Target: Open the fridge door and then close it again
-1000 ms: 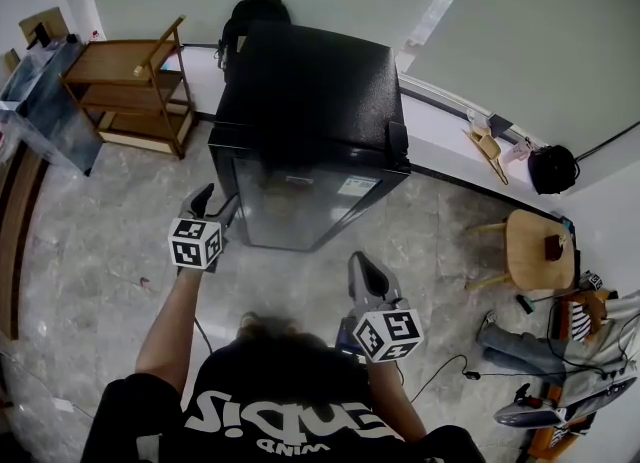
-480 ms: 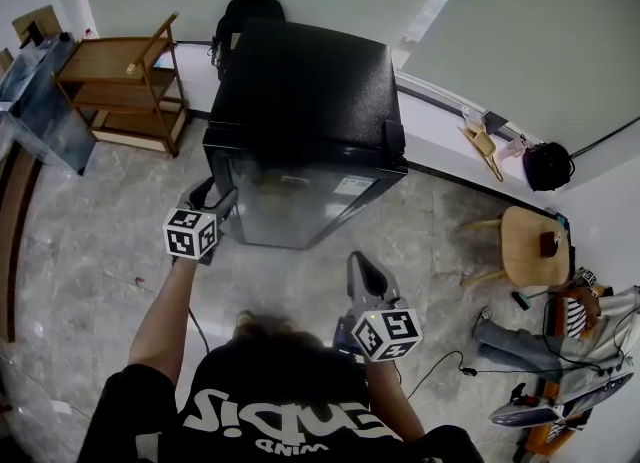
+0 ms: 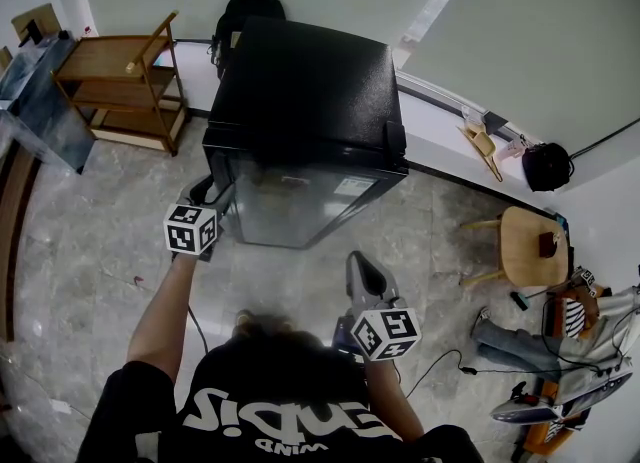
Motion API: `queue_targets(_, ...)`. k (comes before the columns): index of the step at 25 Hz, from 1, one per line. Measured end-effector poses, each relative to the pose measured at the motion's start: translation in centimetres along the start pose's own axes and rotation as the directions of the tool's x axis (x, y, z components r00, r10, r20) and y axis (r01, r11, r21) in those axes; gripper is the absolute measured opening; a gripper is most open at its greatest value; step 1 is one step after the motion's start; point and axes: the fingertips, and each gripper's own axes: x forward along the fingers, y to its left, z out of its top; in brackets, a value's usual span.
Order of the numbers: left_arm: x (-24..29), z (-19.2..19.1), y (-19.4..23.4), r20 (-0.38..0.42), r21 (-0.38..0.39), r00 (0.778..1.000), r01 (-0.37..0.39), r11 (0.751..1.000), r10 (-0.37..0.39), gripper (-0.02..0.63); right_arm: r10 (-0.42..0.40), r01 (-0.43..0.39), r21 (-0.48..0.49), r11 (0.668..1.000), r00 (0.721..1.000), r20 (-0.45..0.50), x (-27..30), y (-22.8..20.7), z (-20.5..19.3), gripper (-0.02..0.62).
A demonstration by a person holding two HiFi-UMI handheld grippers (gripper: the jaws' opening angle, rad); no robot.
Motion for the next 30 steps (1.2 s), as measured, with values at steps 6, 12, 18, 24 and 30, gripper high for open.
queue_targets(6,-0.11,0.11,0.09,0.003,0.001,1.000,0.001,1.000,-0.001,0.197,-0.004,0.004,0.001,1.000,1.000,-0.004,-0.02,-0.20,-0.03,0.000)
queue_targets(12,-0.12,-0.06,0.22,-0.025,0.038,1.000,0.013,0.999,-0.012,0.175,-0.006,0.006,-0.001,1.000,1.000,-0.014,-0.09,-0.50,-0.46,0.000)
queue_targets(18,-0.26,-0.09,0.21,-0.040,0.025,0.999,0.017,1.000,-0.016,0.172,-0.002,0.002,0.000,1.000,1.000,-0.019,-0.04,-0.48,-0.48,0.000)
queue_targets(24,-0.38,0.06,0.20,-0.030,0.016,1.000,0.001,1.000,0.000,0.170,0.003,-0.003,-0.002,1.000,1.000,-0.028,-0.11,-0.40,-0.66,0.000)
queue_targets(30,-0.79,-0.06,0.00,-0.040,0.019,0.999,0.008,1.000,-0.007,0.164,0.011,-0.012,-0.003,1.000,1.000,-0.028,-0.13,-0.26,-0.62,0.000)
